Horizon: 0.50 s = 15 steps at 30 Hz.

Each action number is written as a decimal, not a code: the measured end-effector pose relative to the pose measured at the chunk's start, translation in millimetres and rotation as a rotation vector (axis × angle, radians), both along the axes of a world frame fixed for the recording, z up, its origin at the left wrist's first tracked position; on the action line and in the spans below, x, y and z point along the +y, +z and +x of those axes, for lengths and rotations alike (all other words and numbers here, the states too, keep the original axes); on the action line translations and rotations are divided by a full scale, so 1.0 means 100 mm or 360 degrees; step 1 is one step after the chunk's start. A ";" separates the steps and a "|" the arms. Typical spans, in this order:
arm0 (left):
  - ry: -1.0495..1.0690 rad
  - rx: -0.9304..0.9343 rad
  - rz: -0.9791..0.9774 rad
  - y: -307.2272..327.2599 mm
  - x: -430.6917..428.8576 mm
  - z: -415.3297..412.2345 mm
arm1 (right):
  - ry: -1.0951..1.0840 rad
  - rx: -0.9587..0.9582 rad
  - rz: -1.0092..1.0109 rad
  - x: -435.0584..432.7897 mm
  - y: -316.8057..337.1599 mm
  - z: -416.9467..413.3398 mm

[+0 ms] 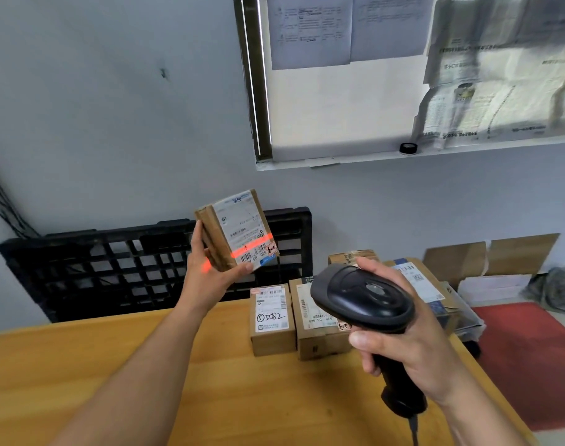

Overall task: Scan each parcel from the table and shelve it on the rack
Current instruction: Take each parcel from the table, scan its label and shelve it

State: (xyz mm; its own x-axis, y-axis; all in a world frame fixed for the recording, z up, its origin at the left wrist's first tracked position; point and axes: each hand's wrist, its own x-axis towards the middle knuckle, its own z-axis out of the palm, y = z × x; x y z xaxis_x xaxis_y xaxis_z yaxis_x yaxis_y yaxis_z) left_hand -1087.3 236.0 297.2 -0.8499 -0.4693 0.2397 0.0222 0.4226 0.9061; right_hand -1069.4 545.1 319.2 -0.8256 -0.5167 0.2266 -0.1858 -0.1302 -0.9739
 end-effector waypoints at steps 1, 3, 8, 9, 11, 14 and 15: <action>0.0001 0.0002 0.0004 0.01 0.01 0.01 | 0.0009 0.0005 0.0005 0.01 0.00 0.01; 0.0002 -0.0006 0.0008 0.03 0.04 0.03 | 0.0019 0.0013 0.0005 0.03 0.01 0.04; -0.0005 -0.0022 -0.0028 0.06 0.13 0.09 | 0.0035 -0.0012 0.0005 0.13 0.01 0.08; -0.0008 -0.0027 -0.0035 0.06 0.15 0.09 | 0.0035 -0.0018 0.0006 0.15 0.01 0.08; -0.0012 -0.0027 -0.0041 0.06 0.20 0.11 | 0.0032 -0.0024 0.0010 0.20 0.00 0.09; -0.0007 -0.0015 -0.0046 0.06 0.28 0.15 | 0.0043 -0.0025 0.0020 0.28 -0.01 0.09; -0.0003 -0.0010 -0.0045 0.06 0.30 0.17 | 0.0056 -0.0023 0.0020 0.31 -0.02 0.10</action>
State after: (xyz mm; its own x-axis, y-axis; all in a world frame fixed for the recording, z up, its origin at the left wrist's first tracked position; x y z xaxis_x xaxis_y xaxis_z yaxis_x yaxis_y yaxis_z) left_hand -1070.8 266.4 302.8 -0.8522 -0.4610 0.2475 0.0172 0.4480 0.8939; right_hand -1059.7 575.9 317.4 -0.8101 -0.5482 0.2081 -0.1675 -0.1238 -0.9781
